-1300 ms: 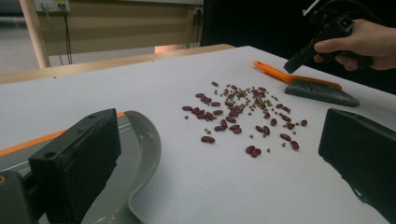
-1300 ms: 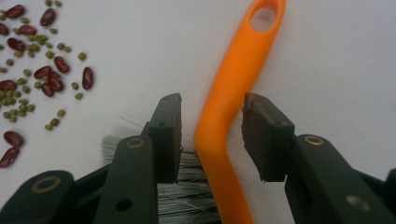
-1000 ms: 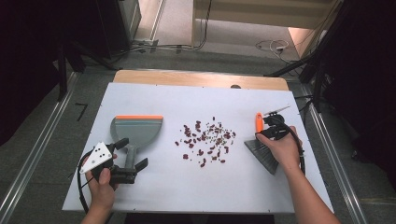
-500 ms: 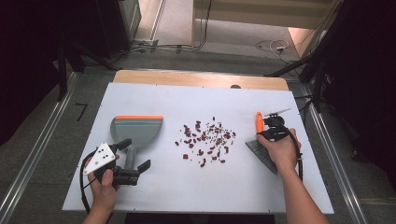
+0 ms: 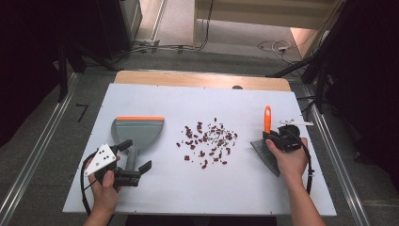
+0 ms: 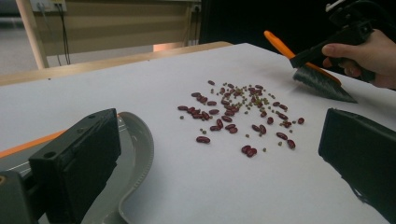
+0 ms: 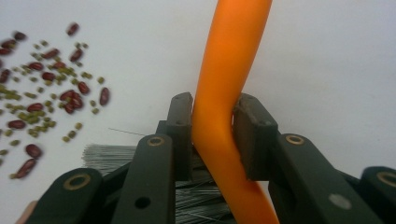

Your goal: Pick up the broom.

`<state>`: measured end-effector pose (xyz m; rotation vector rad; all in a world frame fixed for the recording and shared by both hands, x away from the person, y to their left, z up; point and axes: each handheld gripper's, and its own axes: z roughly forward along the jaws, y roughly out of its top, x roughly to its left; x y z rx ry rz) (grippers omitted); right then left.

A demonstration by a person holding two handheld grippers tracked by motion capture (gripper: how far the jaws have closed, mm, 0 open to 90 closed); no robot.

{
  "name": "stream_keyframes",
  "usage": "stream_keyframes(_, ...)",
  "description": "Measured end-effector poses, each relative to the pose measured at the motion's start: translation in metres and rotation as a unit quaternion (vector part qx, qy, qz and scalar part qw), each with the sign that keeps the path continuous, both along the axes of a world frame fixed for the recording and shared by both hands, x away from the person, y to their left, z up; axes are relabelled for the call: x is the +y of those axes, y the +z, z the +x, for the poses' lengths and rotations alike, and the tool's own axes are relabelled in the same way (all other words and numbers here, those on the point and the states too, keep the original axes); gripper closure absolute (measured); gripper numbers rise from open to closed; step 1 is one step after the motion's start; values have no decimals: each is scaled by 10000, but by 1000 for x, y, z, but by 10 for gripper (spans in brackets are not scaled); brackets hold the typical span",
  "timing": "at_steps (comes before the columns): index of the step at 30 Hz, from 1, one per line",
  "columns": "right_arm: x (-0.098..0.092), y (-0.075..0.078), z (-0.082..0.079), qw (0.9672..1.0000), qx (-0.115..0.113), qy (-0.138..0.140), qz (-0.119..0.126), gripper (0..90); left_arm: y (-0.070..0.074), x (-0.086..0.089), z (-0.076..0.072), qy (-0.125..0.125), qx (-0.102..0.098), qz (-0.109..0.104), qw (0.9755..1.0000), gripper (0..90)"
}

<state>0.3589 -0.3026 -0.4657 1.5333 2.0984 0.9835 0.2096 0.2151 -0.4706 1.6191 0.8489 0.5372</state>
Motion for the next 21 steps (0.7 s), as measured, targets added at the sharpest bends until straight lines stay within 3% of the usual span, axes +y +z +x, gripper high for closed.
stream_keyframes(5, -12, 4, -20, 9973, -598, -28, 426, 681, 1, -4, -1, -67, -15, 13, 10000, 1)
stream_keyframes(9, -20, 7, -32, 9912, -1011, 105, 852, 683, 3, -7, -2, -107, -65, 45, 9999, 1)
stream_keyframes(14, -25, 17, -43, 9838, -1386, 130, 1125, 686, 4, -8, -4, -146, -95, 41, 9998, 2)
stream_keyframes(21, -21, 31, -55, 9738, -1738, 194, 1455, 687, 6, -11, -6, -200, -149, 44, 9997, 1)
